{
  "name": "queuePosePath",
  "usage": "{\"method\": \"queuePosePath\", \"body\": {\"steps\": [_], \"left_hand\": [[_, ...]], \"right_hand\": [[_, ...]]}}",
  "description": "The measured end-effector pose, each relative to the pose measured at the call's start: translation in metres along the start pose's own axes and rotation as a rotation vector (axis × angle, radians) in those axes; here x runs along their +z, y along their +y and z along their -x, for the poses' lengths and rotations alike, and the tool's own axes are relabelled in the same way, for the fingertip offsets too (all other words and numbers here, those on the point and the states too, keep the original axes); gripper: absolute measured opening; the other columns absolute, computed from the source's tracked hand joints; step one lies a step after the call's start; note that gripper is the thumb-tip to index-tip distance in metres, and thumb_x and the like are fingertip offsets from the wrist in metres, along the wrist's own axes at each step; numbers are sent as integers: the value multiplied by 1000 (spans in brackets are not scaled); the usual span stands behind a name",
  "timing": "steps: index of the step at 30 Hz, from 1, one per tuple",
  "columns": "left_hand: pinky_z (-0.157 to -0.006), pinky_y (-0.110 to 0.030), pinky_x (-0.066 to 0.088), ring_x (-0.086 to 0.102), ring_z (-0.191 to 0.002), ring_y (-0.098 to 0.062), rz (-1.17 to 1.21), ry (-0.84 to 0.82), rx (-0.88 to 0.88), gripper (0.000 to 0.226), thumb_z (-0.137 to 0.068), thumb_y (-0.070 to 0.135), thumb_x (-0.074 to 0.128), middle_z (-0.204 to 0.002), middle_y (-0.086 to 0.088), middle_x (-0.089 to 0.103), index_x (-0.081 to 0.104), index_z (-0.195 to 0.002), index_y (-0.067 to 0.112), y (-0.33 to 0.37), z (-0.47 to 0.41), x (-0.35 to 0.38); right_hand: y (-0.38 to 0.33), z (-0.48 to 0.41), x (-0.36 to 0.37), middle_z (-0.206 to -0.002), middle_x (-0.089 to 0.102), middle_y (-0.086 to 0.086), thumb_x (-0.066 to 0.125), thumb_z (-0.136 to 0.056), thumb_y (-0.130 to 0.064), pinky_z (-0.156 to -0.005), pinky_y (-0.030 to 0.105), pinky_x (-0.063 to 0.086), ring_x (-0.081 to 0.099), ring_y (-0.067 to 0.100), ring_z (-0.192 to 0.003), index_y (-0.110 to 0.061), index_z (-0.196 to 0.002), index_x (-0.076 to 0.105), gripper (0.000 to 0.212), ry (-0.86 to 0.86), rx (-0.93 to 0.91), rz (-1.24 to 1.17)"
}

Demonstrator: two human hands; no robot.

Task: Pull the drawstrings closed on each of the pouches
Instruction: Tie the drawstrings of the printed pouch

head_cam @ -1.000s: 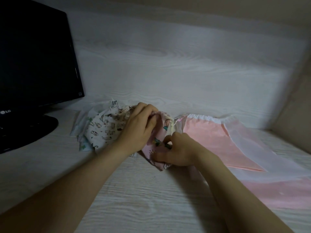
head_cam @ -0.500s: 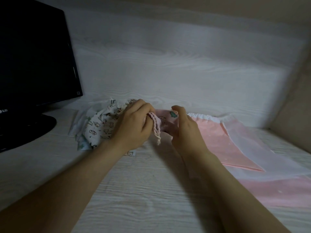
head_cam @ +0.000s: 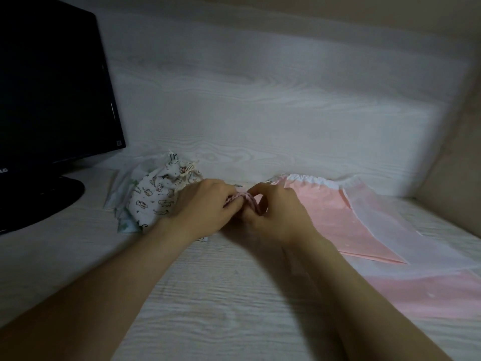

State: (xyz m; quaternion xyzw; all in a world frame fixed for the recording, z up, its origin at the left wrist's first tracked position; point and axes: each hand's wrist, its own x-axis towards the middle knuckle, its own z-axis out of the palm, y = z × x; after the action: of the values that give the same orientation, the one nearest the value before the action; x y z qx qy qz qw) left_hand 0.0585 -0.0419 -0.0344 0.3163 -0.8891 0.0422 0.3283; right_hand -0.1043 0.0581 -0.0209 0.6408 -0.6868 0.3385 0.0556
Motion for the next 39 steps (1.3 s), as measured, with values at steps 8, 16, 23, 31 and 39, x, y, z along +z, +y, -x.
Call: {"method": "queuePosePath", "body": {"steps": [8,16,23,31,39], "left_hand": [[-67,-46,56,64,-83,-29,-13,91,-86,27,-107,48,46,-105,-2,65,45,-118,23,-3,1,-1],[-54,-36,38,59,-67,-30,140,227,-272,31,-110,40,46,-72,-4,61,54,-98,13,-1,-3,-10],[-69,-37,56,68,-76,-18,396,280,-365,24,-111,11,44,-86,1,73,65,-98,11,-2,-8,-5],[-87,-51,64,74,-99,-29,690,365,-758,40,-97,-9,50,-112,-8,74,70,-120,18,-23,-11,-1],[-68,-26,63,73,-79,-18,1185,554,-955,38,-101,-16,42,-111,-19,72,67,-122,5,-17,-16,-7]], "right_hand": [[17,-8,3,-74,72,1,54,-95,-31,-67,48,57,68,30,-71,-30,-107,50,13,278,116,-247],[16,-9,-4,-74,74,5,56,-100,-27,-51,36,57,68,25,-46,-16,-93,66,17,256,318,-405],[7,-11,-10,-77,68,15,41,-96,-6,-48,32,50,62,28,-54,-5,-103,70,29,162,441,-801],[2,-7,-18,-81,69,15,53,-100,2,-50,29,54,64,19,-55,-2,-120,61,22,266,482,-1087],[7,-8,-18,-92,72,22,62,-99,3,-67,28,63,72,24,-75,5,-113,67,15,463,576,-1304]]}}
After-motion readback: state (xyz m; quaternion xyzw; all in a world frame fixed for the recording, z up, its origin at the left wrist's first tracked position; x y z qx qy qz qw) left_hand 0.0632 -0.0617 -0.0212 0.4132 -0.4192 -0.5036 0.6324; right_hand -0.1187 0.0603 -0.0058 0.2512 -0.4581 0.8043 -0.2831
